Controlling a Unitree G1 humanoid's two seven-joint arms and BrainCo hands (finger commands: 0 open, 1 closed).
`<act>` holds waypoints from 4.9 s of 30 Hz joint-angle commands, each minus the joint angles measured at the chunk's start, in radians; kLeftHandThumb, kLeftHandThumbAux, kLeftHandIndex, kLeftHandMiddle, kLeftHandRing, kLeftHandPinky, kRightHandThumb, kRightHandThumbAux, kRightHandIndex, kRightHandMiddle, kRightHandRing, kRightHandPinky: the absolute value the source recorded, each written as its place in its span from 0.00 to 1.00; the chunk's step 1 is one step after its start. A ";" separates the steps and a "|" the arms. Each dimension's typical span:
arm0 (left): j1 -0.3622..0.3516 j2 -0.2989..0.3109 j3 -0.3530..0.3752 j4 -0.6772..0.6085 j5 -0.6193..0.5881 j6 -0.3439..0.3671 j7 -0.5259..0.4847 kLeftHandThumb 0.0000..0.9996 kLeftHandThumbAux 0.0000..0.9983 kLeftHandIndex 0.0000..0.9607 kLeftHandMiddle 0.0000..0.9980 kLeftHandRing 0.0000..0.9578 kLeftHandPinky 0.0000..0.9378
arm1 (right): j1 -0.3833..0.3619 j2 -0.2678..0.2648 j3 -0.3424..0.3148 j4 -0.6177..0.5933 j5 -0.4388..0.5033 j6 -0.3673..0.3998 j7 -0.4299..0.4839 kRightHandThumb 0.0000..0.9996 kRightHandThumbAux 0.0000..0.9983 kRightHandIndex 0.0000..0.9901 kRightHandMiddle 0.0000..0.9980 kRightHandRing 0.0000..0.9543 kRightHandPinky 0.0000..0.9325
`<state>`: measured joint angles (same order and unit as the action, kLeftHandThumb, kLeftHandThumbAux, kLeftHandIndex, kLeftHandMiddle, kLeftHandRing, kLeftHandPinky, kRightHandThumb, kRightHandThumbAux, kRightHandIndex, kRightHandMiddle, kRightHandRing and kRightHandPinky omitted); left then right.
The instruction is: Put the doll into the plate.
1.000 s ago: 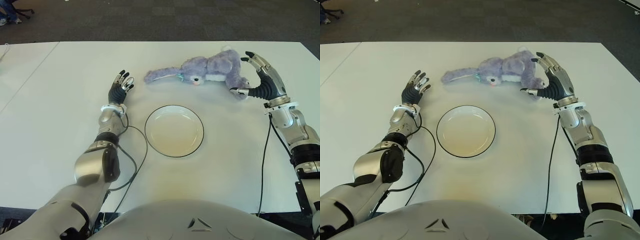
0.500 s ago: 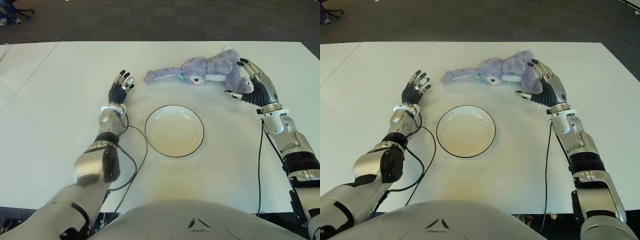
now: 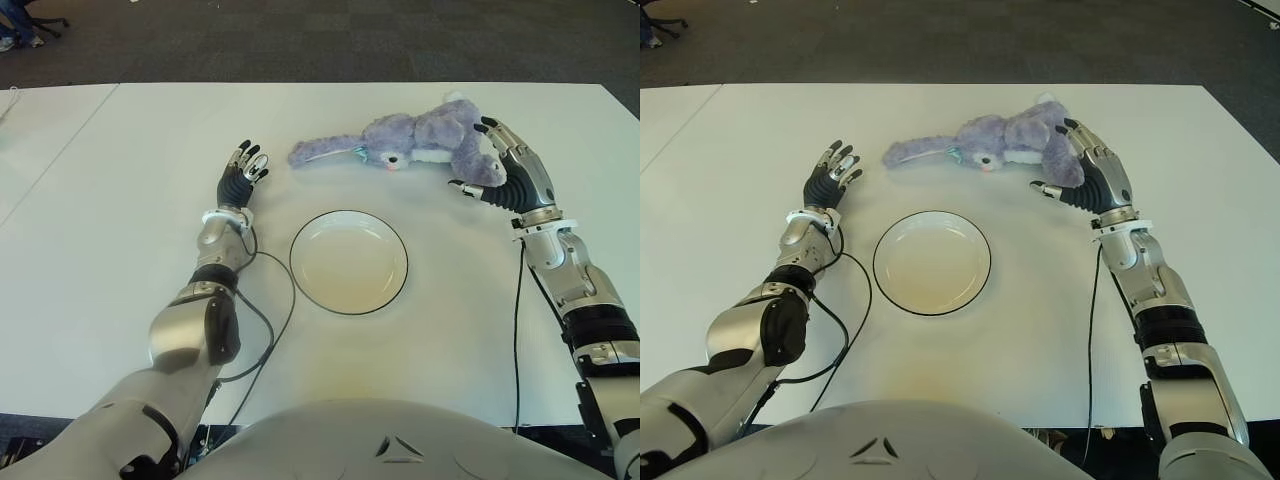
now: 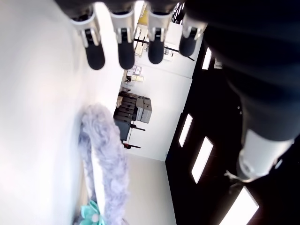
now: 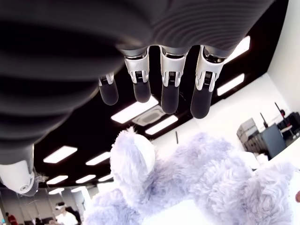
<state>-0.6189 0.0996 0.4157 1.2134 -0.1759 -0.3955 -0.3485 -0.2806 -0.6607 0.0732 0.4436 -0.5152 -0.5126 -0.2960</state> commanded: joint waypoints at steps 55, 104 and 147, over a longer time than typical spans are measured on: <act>0.215 -0.064 0.002 0.139 0.006 0.130 0.042 0.00 0.67 0.07 0.10 0.12 0.15 | -0.446 0.212 0.211 0.894 -0.074 0.260 -0.165 0.36 0.55 0.13 0.00 0.16 0.00; 0.224 -0.045 0.020 0.135 -0.013 0.115 0.004 0.00 0.63 0.08 0.15 0.17 0.19 | -0.438 0.216 -0.187 0.924 0.310 0.385 0.004 0.69 0.72 0.44 0.80 0.87 0.87; 0.220 -0.061 0.032 0.135 -0.027 0.122 0.013 0.00 0.62 0.07 0.13 0.15 0.18 | -0.439 0.194 -0.159 0.886 0.271 0.287 0.004 0.69 0.72 0.43 0.82 0.89 0.89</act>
<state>-0.6201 0.0984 0.4295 1.2130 -0.1892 -0.3978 -0.3483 -0.7580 -0.4847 -0.1037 1.3228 -0.2368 -0.2258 -0.3210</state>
